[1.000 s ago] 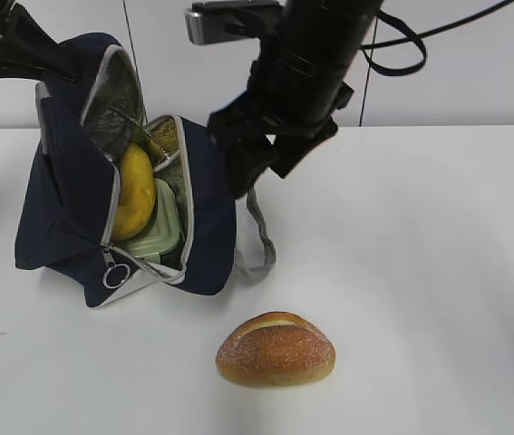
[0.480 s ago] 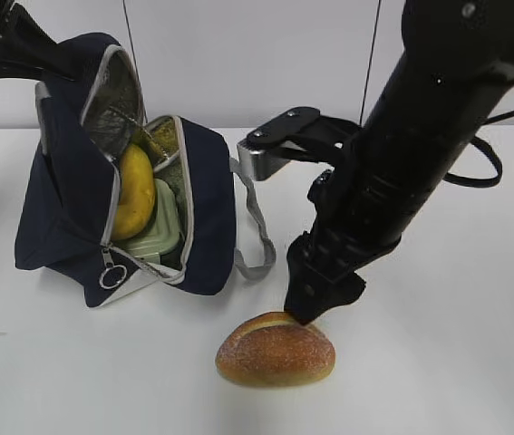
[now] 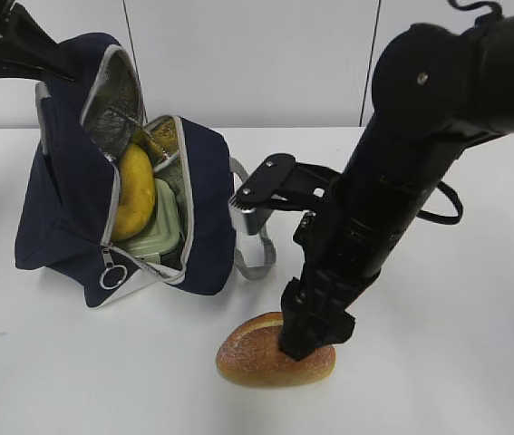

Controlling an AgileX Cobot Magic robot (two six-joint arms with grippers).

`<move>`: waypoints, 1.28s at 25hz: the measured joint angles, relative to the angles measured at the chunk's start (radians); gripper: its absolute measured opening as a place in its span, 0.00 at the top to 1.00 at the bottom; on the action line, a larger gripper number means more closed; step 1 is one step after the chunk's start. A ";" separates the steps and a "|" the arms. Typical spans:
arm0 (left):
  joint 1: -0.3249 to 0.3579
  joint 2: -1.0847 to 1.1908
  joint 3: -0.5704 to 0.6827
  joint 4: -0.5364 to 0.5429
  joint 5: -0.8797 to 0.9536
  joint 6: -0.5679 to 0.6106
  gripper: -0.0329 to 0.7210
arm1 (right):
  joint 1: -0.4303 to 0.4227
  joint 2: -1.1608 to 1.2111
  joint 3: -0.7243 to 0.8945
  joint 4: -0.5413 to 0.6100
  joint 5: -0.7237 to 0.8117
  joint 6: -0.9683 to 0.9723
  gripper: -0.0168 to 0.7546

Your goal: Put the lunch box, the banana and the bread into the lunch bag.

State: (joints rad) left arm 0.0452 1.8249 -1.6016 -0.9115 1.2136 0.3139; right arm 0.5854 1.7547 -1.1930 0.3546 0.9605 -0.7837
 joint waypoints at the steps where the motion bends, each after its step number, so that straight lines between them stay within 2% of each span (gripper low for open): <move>1: 0.000 0.000 0.000 0.000 0.000 0.000 0.98 | 0.000 0.013 0.000 0.000 0.000 -0.018 0.15; 15: 0.000 0.000 0.000 0.010 0.000 0.000 0.98 | 0.000 0.133 0.000 0.006 -0.141 -0.222 0.14; 19: 0.000 0.000 0.000 0.016 0.000 0.000 0.98 | 0.000 0.171 0.000 0.030 -0.118 -0.243 0.16; 22: 0.000 0.000 0.000 0.018 0.000 0.000 0.98 | 0.000 0.190 0.000 0.047 -0.096 -0.252 0.24; 28: 0.000 0.000 0.000 0.022 0.001 0.000 0.98 | 0.000 0.190 -0.007 0.052 -0.087 -0.255 0.51; 32: 0.000 0.000 0.000 0.022 0.002 0.000 0.98 | 0.000 0.200 -0.041 0.040 -0.041 -0.241 0.55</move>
State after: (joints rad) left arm 0.0452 1.8249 -1.6016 -0.8897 1.2159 0.3139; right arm 0.5854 1.9550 -1.2337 0.3949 0.9190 -1.0251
